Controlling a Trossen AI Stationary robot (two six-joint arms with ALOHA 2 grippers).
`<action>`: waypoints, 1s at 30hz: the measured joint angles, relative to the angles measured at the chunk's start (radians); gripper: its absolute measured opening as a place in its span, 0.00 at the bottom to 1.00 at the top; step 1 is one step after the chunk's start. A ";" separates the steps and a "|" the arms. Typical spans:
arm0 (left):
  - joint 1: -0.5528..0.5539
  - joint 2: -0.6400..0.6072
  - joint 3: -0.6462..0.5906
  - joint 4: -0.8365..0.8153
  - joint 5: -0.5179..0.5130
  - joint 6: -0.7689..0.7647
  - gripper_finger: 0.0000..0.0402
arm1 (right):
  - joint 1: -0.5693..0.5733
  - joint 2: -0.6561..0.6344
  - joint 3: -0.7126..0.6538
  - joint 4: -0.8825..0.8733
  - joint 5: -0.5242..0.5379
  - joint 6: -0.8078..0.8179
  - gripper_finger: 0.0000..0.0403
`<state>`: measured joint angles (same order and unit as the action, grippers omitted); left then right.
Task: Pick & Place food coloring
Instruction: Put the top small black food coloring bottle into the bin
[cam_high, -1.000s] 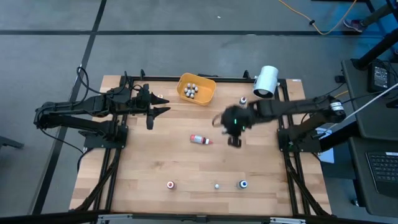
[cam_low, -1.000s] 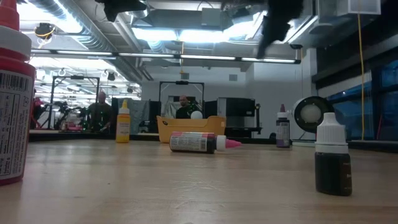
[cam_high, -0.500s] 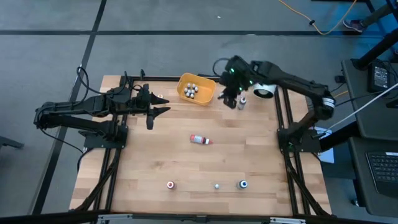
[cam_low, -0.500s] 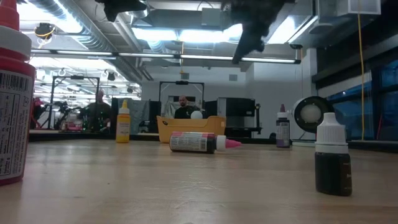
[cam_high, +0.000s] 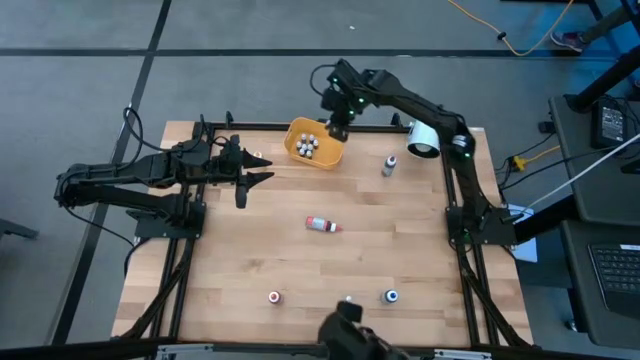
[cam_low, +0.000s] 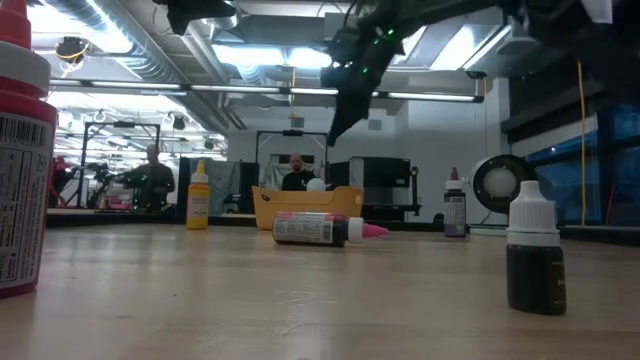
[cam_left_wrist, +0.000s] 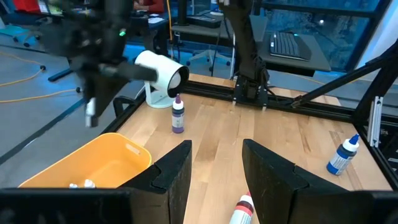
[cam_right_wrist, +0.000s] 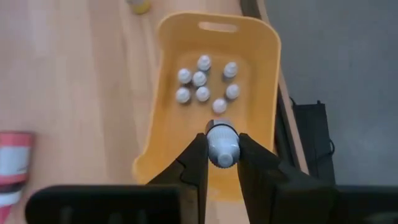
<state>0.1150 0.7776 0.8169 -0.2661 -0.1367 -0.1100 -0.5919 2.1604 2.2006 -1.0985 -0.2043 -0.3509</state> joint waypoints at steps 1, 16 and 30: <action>0.000 0.000 0.000 0.000 0.000 0.000 0.35 | -0.006 0.025 0.024 0.000 0.000 -0.001 0.17; 0.000 0.000 0.000 0.000 0.000 0.000 0.35 | -0.027 0.224 0.070 0.010 0.003 -0.024 0.18; 0.000 0.000 0.000 0.000 0.000 0.000 0.35 | -0.024 0.283 0.069 0.079 0.003 0.001 0.19</action>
<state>0.1150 0.7776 0.8169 -0.2661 -0.1367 -0.1097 -0.6163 2.4430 2.2696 -1.0197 -0.2016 -0.3503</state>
